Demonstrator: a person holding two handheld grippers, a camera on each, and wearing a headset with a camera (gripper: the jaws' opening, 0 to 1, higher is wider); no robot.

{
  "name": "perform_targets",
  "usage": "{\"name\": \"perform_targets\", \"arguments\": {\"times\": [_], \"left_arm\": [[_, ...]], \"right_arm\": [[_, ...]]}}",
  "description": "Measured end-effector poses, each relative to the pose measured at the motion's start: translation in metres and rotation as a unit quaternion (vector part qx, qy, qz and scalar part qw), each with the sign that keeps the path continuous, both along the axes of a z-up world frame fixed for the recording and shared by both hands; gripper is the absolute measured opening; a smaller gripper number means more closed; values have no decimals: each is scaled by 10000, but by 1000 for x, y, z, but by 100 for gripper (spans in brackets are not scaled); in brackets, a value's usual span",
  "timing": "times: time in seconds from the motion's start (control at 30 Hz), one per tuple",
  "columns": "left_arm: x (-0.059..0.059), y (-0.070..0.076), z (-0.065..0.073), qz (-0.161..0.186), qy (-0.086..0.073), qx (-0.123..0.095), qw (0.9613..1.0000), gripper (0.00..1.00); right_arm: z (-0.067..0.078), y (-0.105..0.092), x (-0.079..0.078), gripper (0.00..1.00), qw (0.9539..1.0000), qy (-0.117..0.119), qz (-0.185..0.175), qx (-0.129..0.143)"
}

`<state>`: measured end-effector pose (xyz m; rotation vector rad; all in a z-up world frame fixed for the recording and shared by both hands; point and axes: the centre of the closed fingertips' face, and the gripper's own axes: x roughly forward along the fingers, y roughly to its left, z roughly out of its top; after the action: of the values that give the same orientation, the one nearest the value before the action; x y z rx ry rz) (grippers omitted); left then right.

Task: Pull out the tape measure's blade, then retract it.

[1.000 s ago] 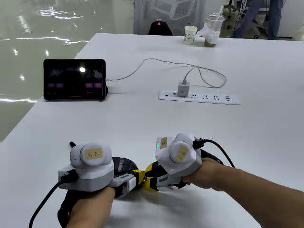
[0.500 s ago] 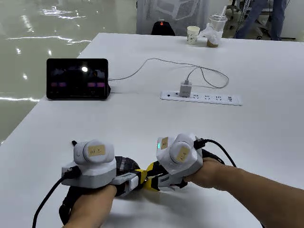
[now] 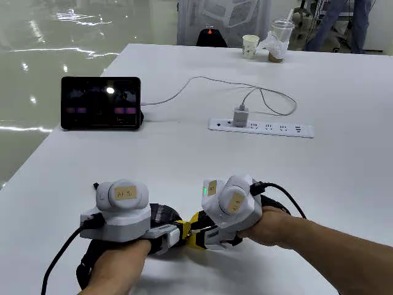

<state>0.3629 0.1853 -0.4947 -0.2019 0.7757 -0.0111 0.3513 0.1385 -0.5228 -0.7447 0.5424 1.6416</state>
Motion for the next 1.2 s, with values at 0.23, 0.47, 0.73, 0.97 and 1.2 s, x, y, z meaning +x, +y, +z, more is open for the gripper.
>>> {"name": "perform_targets", "arguments": {"times": [0.23,0.47,0.73,0.97,1.2], "left_arm": [[0,0,0,0,34,-35,10000,62],[-1,0,2,-141,46,88,9999,61],[-6,0,6,-282,8,149,9995,62],[-10,-1,11,-439,-56,165,9989,65],[-17,-6,14,-629,-93,171,9978,66]], "right_arm": [[0,-1,2,14,9999,18,-106,-40],[1,-11,6,16,9994,14,-340,-106],[12,-23,14,19,9973,11,-740,0],[20,-37,16,22,9950,-5,-997,38],[27,-50,14,24,9925,73,-1211,121]]}}
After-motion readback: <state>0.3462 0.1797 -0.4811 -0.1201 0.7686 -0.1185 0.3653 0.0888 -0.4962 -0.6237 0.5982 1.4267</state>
